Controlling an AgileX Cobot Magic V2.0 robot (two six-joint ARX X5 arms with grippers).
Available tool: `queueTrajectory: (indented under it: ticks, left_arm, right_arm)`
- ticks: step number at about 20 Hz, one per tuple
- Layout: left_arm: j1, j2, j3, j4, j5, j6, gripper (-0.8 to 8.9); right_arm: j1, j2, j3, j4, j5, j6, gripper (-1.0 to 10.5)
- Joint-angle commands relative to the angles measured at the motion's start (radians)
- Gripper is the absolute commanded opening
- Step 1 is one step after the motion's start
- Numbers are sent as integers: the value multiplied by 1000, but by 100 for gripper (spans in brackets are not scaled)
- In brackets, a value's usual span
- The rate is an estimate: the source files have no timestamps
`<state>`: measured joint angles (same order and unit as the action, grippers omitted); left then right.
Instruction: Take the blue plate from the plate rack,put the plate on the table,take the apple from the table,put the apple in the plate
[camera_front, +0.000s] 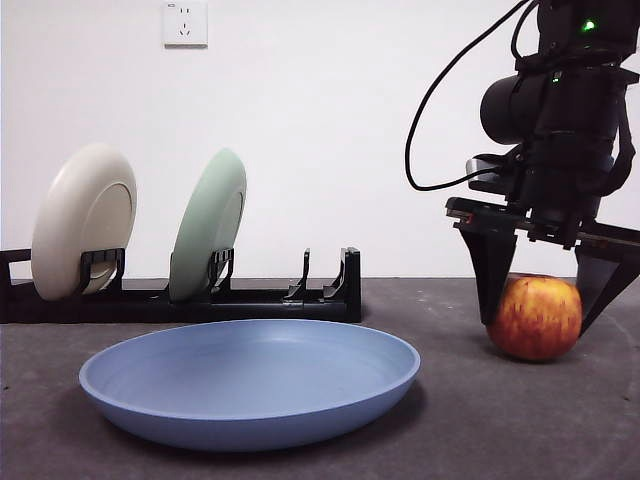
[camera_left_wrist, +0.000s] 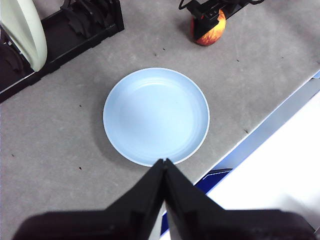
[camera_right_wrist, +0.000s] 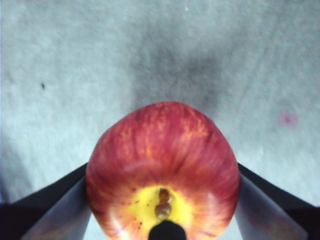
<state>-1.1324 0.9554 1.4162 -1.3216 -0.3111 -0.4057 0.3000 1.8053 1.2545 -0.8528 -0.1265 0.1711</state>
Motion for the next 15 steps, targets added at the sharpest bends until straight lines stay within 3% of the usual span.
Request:
queueTrajectory:
  ticks: [1, 6, 10, 15]
  left_arm:
    - [3, -5, 1, 5, -3, -11, -8]
    - [3, -5, 1, 5, -4, -11, -8]
    - [3, -16, 1, 5, 2, -12, -8]
    - [3, -26, 1, 5, 3, -14, -8]
  right_arm:
    - [9, -12, 48, -59, 5, -20, 60]
    - [92, -137, 87, -121, 7, -13, 60]
    - [228, -180, 87, -130, 7, 31, 60]
    - [411, -147, 87, 25, 7, 103, 62]
